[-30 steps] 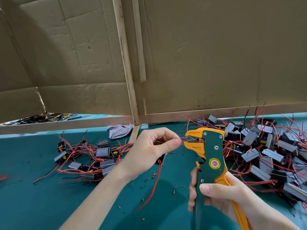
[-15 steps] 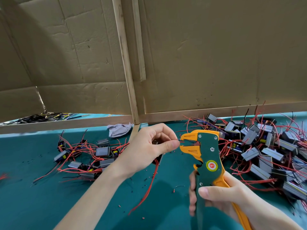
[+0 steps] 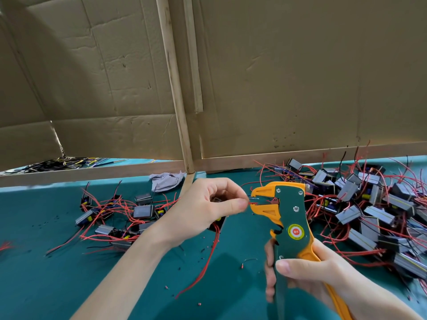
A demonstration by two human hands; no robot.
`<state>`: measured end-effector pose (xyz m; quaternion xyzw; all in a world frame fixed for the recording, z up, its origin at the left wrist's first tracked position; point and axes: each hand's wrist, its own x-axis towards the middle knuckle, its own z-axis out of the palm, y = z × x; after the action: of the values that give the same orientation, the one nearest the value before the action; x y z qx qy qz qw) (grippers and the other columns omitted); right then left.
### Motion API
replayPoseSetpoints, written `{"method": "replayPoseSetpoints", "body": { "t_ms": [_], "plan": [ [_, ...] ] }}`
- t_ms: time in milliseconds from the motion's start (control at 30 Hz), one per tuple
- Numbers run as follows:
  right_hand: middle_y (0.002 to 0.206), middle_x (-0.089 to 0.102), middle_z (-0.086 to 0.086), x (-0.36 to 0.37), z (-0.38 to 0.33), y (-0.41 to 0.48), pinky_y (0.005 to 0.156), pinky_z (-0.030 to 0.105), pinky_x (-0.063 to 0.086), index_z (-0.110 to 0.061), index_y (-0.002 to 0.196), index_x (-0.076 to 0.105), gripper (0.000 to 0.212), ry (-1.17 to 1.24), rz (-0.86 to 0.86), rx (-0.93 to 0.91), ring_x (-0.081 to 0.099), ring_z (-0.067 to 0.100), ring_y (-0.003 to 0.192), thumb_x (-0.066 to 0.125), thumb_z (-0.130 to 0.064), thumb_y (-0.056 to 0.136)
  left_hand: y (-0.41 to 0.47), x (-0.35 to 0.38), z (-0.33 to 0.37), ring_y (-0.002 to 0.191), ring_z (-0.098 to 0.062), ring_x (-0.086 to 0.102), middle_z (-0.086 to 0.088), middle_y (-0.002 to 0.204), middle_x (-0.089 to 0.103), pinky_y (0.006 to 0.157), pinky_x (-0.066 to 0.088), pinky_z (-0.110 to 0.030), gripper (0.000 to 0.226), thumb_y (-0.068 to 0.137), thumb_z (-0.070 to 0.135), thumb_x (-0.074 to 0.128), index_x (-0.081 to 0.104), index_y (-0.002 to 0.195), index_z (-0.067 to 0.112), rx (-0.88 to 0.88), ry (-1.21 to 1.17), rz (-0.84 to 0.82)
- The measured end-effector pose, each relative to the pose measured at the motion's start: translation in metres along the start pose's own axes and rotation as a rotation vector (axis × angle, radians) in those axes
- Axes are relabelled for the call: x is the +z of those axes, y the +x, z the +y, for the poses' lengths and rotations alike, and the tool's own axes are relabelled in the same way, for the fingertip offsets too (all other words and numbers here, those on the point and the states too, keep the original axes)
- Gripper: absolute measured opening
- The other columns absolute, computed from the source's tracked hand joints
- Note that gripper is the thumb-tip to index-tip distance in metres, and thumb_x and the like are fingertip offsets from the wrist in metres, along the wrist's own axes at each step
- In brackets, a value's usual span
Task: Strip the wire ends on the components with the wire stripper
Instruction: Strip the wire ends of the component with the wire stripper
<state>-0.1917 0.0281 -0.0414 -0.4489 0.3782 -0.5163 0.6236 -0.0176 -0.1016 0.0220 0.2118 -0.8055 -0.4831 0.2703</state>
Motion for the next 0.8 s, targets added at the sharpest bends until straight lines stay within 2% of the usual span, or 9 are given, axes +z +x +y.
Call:
{"method": "replayPoseSetpoints", "body": {
  "t_ms": [167,300,400,433,467,533,633,800],
  "plan": [
    [0.062,0.057,0.026,0.002,0.004,0.001,0.056,0.042,0.053,-0.001,0.077,0.063,0.039,-0.032,0.063,0.009,0.058,0.036,0.055,0.09,-0.023,0.061,0.0,-0.003,0.0,0.073,-0.003,0.06,0.008,0.076,0.069,0.07,0.047,-0.013,0.008,0.085,0.012,0.07,0.071,0.08,0.019,0.001,0.029,-0.009],
    [0.054,0.056,0.02,0.007,0.003,0.0,0.05,0.036,0.052,-0.009,0.068,0.064,0.029,-0.081,0.081,-0.003,0.056,0.029,0.046,0.086,-0.028,0.064,0.0,-0.005,0.0,0.071,-0.001,0.059,0.01,0.075,0.068,0.068,0.046,-0.012,0.01,0.085,0.012,0.07,0.071,0.08,0.021,-0.003,0.017,-0.024],
    [0.045,0.049,0.017,0.008,0.01,0.003,0.042,0.029,0.043,-0.012,0.054,0.057,0.036,-0.161,0.211,-0.044,0.048,0.026,0.037,0.082,-0.038,0.059,0.001,-0.002,-0.003,0.066,-0.003,0.057,0.009,0.074,0.068,0.06,0.046,-0.014,0.01,0.085,0.013,0.07,0.071,0.08,0.022,-0.034,0.013,-0.009],
    [0.043,0.047,0.016,0.008,0.011,0.004,0.041,0.027,0.041,-0.012,0.052,0.055,0.039,-0.183,0.247,-0.056,0.046,0.025,0.035,0.082,-0.041,0.056,0.002,-0.001,-0.005,0.068,-0.005,0.057,0.008,0.075,0.068,0.063,0.047,-0.016,0.009,0.085,0.012,0.07,0.071,0.081,0.021,-0.044,0.024,-0.002],
    [0.045,0.048,0.017,0.007,0.012,0.004,0.041,0.027,0.041,-0.011,0.054,0.057,0.041,-0.172,0.253,-0.053,0.047,0.025,0.035,0.084,-0.041,0.053,0.002,0.0,-0.007,0.071,-0.007,0.058,0.006,0.076,0.068,0.067,0.047,-0.018,0.008,0.085,0.012,0.071,0.071,0.083,0.019,-0.055,0.033,-0.002],
    [0.057,0.056,0.025,0.006,0.01,0.004,0.048,0.036,0.05,-0.008,0.067,0.065,0.043,-0.06,0.173,-0.031,0.057,0.032,0.046,0.093,-0.034,0.048,0.003,0.001,-0.009,0.075,-0.01,0.058,0.003,0.079,0.068,0.073,0.047,-0.024,0.005,0.085,0.013,0.071,0.07,0.083,0.017,-0.067,0.033,-0.004],
    [0.075,0.06,0.031,0.002,0.006,0.006,0.068,0.048,0.055,-0.002,0.081,0.07,0.047,0.071,0.048,-0.019,0.062,0.042,0.068,0.096,-0.023,0.047,0.004,-0.003,-0.012,0.075,-0.005,0.06,0.008,0.077,0.068,0.073,0.048,-0.018,0.007,0.085,0.012,0.07,0.069,0.082,0.018,-0.059,0.027,0.019],
    [0.077,0.059,0.031,-0.003,0.007,0.009,0.067,0.05,0.055,0.003,0.084,0.069,0.037,0.14,0.068,0.003,0.062,0.042,0.068,0.082,-0.009,0.052,0.007,-0.009,-0.014,0.071,-0.002,0.059,0.01,0.074,0.067,0.069,0.047,-0.013,0.009,0.086,0.011,0.07,0.067,0.081,0.019,-0.037,0.083,0.111]
  ]
}}
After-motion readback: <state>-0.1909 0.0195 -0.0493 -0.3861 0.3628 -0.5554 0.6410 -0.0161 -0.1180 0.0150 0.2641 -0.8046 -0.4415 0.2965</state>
